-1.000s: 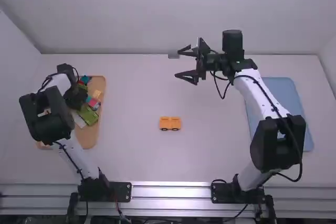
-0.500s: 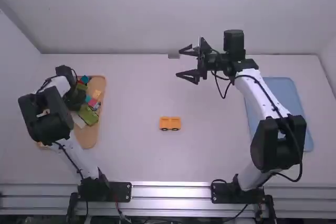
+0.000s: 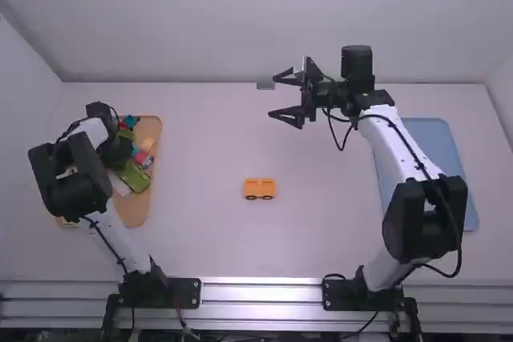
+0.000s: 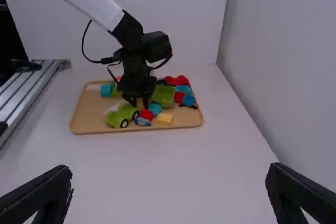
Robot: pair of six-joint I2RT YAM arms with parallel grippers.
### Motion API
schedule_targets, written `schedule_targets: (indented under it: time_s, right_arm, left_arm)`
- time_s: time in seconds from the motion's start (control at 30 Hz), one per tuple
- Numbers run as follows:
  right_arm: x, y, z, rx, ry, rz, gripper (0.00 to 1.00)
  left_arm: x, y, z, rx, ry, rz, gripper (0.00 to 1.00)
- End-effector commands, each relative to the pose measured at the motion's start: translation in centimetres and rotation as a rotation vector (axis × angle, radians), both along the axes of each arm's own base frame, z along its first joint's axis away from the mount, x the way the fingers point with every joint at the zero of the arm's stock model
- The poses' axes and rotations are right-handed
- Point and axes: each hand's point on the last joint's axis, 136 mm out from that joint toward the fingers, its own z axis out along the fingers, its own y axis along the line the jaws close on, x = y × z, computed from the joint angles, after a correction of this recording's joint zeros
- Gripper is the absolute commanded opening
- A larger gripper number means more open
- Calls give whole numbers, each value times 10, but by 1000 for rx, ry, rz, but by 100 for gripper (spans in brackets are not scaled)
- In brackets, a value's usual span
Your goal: Assemble lego blocks to make yellow taxi
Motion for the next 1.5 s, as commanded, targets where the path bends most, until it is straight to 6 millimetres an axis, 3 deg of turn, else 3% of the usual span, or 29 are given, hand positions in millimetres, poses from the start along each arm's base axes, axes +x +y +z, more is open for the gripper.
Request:
schedule_targets:
  time_s: [0.0, 0.17, 0.43, 0.5, 0.57, 0.63, 0.7, 0.87, 0.97, 1.1, 1.13, 1.17, 1.2, 1.23, 1.27, 1.3, 1.33, 1.37, 1.47]
  right_arm:
    - [3, 0, 5, 7, -9, 4, 99]
    - [3, 0, 5, 7, -6, 5, 99]
    - [3, 1, 5, 8, -2, 6, 99]
    - [4, 2, 7, 11, 14, 0, 99]
    - [3, 4, 7, 14, 20, 4, 99]
    - [1, 9, 9, 18, 18, 13, 99]
    - [2, 9, 11, 21, 7, 13, 99]
    - [1, 9, 12, 25, 3, 21, 99]
    - [1, 9, 12, 29, 58, 13, 99]
    - [-5, 10, 17, 54, 67, 50, 99]
    - [-5, 10, 17, 54, 61, 50, 99]
    - [-1, 13, 17, 48, 102, 23, 99]
    - [-1, 13, 16, 46, 110, 17, 99]
    - [10, 18, 13, 28, 199, -67, 99]
    - [18, 20, 11, 20, 251, -123, 99]
    - [30, 24, 1, -4, 346, -239, 99]
    - [30, 24, 1, -4, 346, -239, 99]
    - [29, 31, -7, -26, 390, -261, 99]
    - [16, 45, -17, -43, 445, -203, 99]
  left_arm:
    - [-4, -4, -6, -14, 15, 6, 27]
    - [-5, -5, -6, -16, 21, 6, 16]
    - [-11, 9, 2, 47, 55, 24, 13]
    - [-16, 14, 20, 78, 75, 9, 10]
    - [-13, 16, 31, 95, 66, -35, 10]
    - [-5, 18, 58, 125, 15, -94, 9]
    - [-4, 18, 71, 142, -8, -103, 7]
    - [-7, 1, 135, 264, -87, -214, 3]
    - [-3, -25, 170, 343, -158, -383, 4]
    - [18, -89, 203, 475, -277, -783, 5]
    - [22, -102, 205, 494, -294, -849, 6]
    - [27, -133, 211, 539, -336, -1006, 6]
    - [28, -136, 212, 545, -338, -1024, 6]
    - [30, -167, 215, 595, -370, -1164, 6]
    - [31, -180, 217, 618, -383, -1219, 6]
    - [32, -207, 219, 662, -413, -1325, 4]
    - [32, -207, 219, 662, -413, -1325, 4]
    - [34, -232, 221, 700, -446, -1411, 2]
    - [35, -263, 222, 745, -477, -1531, 2]
